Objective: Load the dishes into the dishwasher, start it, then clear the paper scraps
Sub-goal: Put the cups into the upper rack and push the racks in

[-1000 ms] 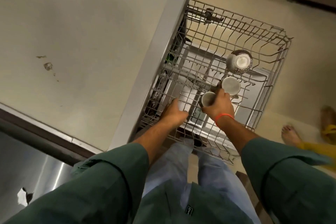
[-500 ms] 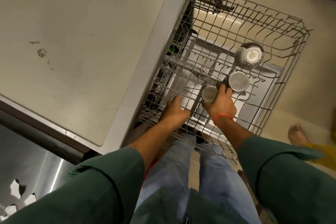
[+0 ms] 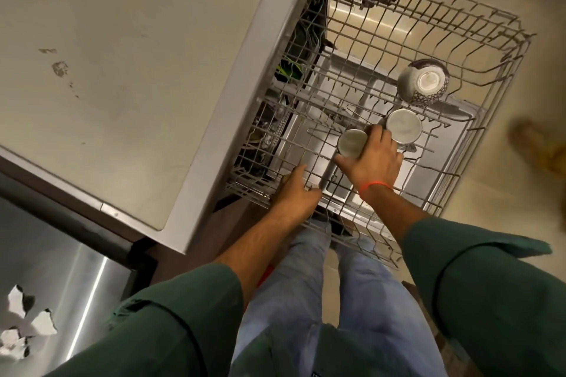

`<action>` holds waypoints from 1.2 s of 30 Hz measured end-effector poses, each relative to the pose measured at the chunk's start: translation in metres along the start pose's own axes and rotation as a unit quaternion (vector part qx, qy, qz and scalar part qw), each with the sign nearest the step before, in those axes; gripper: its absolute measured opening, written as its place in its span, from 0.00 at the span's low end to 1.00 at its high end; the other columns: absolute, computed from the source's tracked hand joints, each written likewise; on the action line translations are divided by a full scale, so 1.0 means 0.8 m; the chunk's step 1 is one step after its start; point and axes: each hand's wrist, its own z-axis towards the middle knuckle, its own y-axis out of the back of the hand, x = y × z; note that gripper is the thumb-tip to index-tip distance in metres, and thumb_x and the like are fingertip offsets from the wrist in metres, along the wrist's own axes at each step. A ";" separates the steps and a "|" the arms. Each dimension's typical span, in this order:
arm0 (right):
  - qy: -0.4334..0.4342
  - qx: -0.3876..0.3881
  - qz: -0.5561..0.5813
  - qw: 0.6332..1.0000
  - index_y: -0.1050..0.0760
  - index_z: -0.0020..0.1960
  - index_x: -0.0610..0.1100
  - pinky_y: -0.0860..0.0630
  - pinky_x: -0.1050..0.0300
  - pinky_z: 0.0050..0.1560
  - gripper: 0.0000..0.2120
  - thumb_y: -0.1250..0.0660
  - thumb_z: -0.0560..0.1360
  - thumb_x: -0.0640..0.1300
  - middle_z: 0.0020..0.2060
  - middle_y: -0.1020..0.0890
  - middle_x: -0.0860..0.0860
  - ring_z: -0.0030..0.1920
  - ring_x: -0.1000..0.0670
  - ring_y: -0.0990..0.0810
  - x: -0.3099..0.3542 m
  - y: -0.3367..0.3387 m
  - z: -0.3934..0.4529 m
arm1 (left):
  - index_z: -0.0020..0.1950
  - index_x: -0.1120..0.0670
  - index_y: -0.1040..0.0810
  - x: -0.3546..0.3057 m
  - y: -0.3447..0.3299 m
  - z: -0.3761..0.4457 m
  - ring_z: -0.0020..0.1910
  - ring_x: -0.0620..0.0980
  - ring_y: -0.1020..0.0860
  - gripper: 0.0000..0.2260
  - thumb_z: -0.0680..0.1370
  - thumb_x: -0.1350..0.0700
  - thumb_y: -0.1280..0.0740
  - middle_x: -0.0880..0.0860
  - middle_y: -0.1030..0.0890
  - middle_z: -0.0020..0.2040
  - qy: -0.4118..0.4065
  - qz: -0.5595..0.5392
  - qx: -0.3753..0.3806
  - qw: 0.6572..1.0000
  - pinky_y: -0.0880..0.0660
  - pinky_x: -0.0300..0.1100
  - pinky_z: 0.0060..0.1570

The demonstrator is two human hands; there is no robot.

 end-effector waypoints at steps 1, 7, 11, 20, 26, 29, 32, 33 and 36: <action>0.002 -0.002 0.002 1.000 0.33 0.65 0.43 0.28 0.43 0.57 0.41 0.23 0.61 0.63 0.59 0.26 0.44 0.59 0.41 0.27 0.003 0.001 -0.001 | 0.81 0.43 0.44 0.001 -0.001 0.000 0.70 0.56 0.29 0.32 0.81 0.56 0.34 0.55 0.35 0.77 0.002 -0.002 -0.002 1.000 0.27 0.53 0.65; 0.009 0.033 0.042 0.999 0.36 0.66 0.44 0.22 0.42 0.53 0.40 0.21 0.63 0.58 0.60 0.27 0.44 0.57 0.40 0.23 0.031 -0.018 0.000 | 0.80 0.42 0.43 0.000 0.004 0.006 0.71 0.56 0.29 0.32 0.80 0.56 0.33 0.53 0.37 0.79 0.011 -0.014 -0.016 1.000 0.28 0.57 0.67; -0.007 0.053 0.055 0.997 0.39 0.69 0.45 0.20 0.45 0.47 0.40 0.21 0.66 0.56 0.64 0.31 0.43 0.56 0.39 0.22 0.042 -0.031 0.002 | 0.80 0.42 0.43 0.000 0.014 0.011 0.70 0.55 0.28 0.32 0.79 0.55 0.33 0.52 0.38 0.79 0.009 -0.012 -0.030 0.999 0.25 0.56 0.65; 0.003 0.064 0.056 0.996 0.38 0.72 0.49 0.20 0.43 0.54 0.45 0.18 0.63 0.49 0.67 0.32 0.44 0.63 0.40 0.24 0.030 -0.035 0.002 | 0.81 0.46 0.43 0.020 0.024 0.015 0.67 0.58 0.25 0.32 0.79 0.56 0.35 0.55 0.36 0.77 -0.007 -0.022 -0.031 0.999 0.24 0.58 0.63; 0.041 0.036 0.086 0.995 0.40 0.75 0.52 0.27 0.41 0.65 0.39 0.25 0.70 0.56 0.69 0.34 0.42 0.68 0.39 0.31 0.032 -0.008 -0.015 | 0.79 0.40 0.43 0.016 0.020 -0.005 0.72 0.59 0.30 0.31 0.78 0.50 0.34 0.50 0.40 0.80 -0.031 -0.101 -0.065 0.992 0.23 0.58 0.62; 0.091 0.040 0.161 0.982 0.41 0.76 0.50 0.35 0.45 0.73 0.35 0.29 0.75 0.55 0.71 0.35 0.43 0.71 0.41 0.34 0.045 0.019 -0.030 | 0.80 0.43 0.42 0.013 0.022 -0.032 0.76 0.55 0.35 0.28 0.82 0.49 0.35 0.50 0.39 0.80 -0.044 -0.170 -0.092 0.980 0.32 0.54 0.71; 0.136 0.051 0.204 0.968 0.40 0.76 0.48 0.38 0.51 0.74 0.33 0.33 0.77 0.57 0.72 0.35 0.45 0.72 0.44 0.34 0.063 0.051 -0.050 | 0.81 0.42 0.44 0.020 0.023 -0.059 0.78 0.54 0.37 0.28 0.83 0.47 0.36 0.50 0.39 0.81 -0.059 -0.227 -0.111 0.966 0.37 0.56 0.75; 0.149 0.057 0.211 0.964 0.40 0.76 0.48 0.37 0.49 0.74 0.32 0.33 0.77 0.56 0.72 0.35 0.46 0.72 0.46 0.34 0.070 0.063 -0.060 | 0.81 0.41 0.45 0.023 0.023 -0.073 0.77 0.54 0.36 0.29 0.83 0.44 0.37 0.50 0.37 0.80 -0.059 -0.228 -0.123 0.964 0.37 0.56 0.75; 0.189 0.085 0.238 0.949 0.37 0.75 0.50 0.36 0.54 0.71 0.29 0.33 0.78 0.54 0.72 0.35 0.47 0.71 0.49 0.33 0.090 0.099 -0.092 | 0.81 0.44 0.43 0.034 0.022 -0.116 0.76 0.53 0.34 0.33 0.80 0.39 0.35 0.51 0.33 0.78 -0.081 -0.258 -0.147 0.951 0.35 0.56 0.75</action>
